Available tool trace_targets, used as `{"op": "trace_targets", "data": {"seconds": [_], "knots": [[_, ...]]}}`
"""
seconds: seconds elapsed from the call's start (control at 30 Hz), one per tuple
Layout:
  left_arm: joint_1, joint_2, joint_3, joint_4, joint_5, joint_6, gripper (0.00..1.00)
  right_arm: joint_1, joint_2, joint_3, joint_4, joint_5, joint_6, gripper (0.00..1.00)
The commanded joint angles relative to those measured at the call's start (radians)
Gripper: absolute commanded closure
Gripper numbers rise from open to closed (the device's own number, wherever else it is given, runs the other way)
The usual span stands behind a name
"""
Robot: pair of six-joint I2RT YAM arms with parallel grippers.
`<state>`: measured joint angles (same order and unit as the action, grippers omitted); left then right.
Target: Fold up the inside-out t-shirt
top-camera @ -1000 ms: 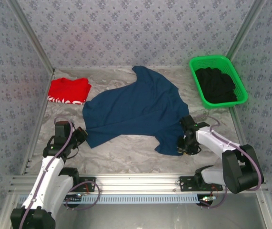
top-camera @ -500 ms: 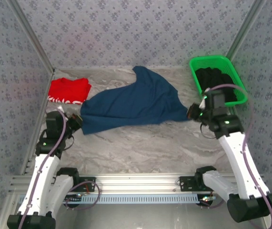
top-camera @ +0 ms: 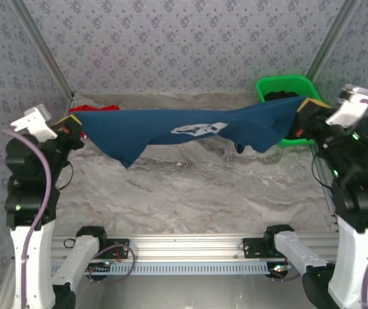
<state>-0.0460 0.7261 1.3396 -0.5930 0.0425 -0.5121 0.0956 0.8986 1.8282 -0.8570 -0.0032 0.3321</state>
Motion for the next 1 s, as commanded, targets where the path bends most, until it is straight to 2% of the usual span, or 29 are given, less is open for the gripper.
{"op": "trace_targets", "data": {"seconds": [0.0, 0.13, 0.33, 0.4, 0.5, 0.6, 0.83, 0.97], "knots": [[0.005, 0.012, 0.127, -0.056, -0.034, 0.057, 1.0, -0.008, -0.02, 0.13, -0.021, 0.073, -0.068, 1.0], [0.005, 0.1, 0.224, -0.054, -0.061, 0.089, 1.0, 0.001, 0.039, 0.214, 0.024, 0.113, -0.099, 1.0], [0.007, 0.313, 0.268, 0.022, -0.08, 0.122, 1.0, 0.0, 0.209, 0.221, 0.153, 0.164, -0.142, 1.0], [0.012, 0.399, 0.282, 0.067, -0.068, 0.129, 1.0, -0.017, 0.287, 0.222, 0.211, 0.154, -0.14, 1.0], [0.027, 0.537, 0.361, 0.092, -0.041, 0.143, 1.0, -0.09, 0.438, 0.278, 0.279, 0.066, -0.08, 1.0], [0.031, 0.642, 0.464, 0.107, -0.02, 0.158, 1.0, -0.124, 0.597, 0.424, 0.294, -0.033, -0.012, 1.0], [0.07, 0.779, 0.787, 0.049, 0.051, 0.143, 1.0, -0.119, 0.858, 0.895, 0.26, -0.111, 0.079, 1.0], [0.081, 0.798, 0.933, -0.003, 0.087, 0.143, 1.0, -0.119, 0.852, 0.924, 0.298, -0.167, 0.132, 1.0]]}}
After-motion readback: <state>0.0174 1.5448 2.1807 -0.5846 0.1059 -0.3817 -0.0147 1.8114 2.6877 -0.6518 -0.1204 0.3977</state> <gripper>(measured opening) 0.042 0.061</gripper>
